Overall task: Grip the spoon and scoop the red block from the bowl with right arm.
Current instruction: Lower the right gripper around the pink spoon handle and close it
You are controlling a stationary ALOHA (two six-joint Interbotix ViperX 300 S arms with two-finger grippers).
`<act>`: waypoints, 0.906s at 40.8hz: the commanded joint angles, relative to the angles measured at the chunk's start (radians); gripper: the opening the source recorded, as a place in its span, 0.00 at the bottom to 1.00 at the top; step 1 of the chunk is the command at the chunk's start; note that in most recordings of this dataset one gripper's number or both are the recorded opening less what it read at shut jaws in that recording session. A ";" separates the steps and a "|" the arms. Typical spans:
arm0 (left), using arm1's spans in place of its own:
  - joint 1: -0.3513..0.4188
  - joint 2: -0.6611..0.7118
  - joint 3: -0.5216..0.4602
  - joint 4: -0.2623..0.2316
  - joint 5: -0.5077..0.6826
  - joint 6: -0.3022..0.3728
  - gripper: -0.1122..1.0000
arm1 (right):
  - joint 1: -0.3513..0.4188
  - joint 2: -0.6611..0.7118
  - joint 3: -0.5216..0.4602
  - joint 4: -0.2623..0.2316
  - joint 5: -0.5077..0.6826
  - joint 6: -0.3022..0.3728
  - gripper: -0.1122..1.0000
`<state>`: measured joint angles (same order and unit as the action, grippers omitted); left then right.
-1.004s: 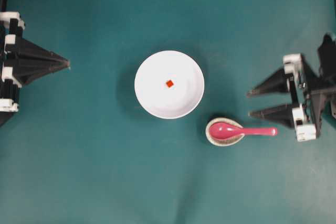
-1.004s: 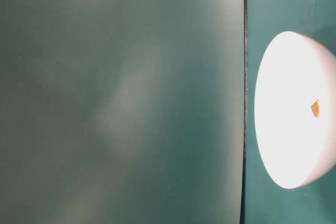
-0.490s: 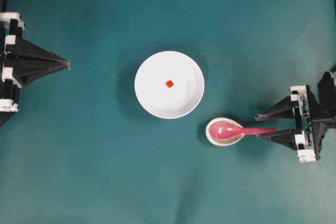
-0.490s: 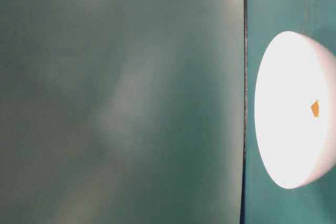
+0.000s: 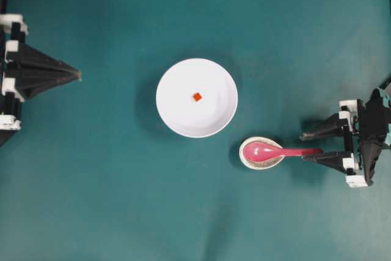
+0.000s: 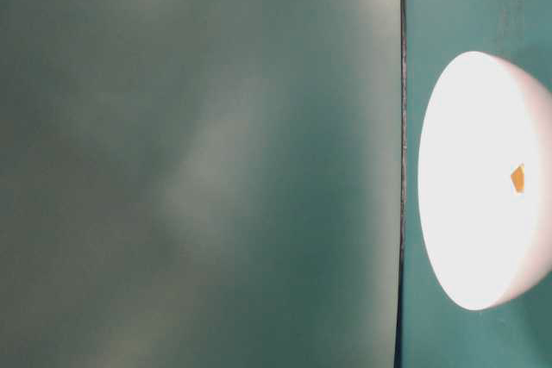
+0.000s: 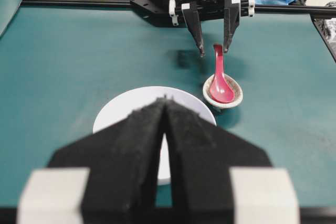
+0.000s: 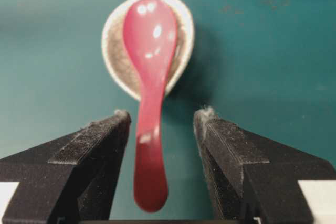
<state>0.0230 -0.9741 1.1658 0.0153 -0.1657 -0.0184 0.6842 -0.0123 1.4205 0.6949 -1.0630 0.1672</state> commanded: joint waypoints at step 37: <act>0.003 0.011 -0.029 0.002 0.008 0.000 0.10 | 0.014 0.086 -0.046 -0.005 0.006 -0.133 0.45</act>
<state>0.0245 -0.9695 1.1658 0.0153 -0.1534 -0.0184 0.6934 0.0798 1.3790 0.6903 -1.0462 0.0353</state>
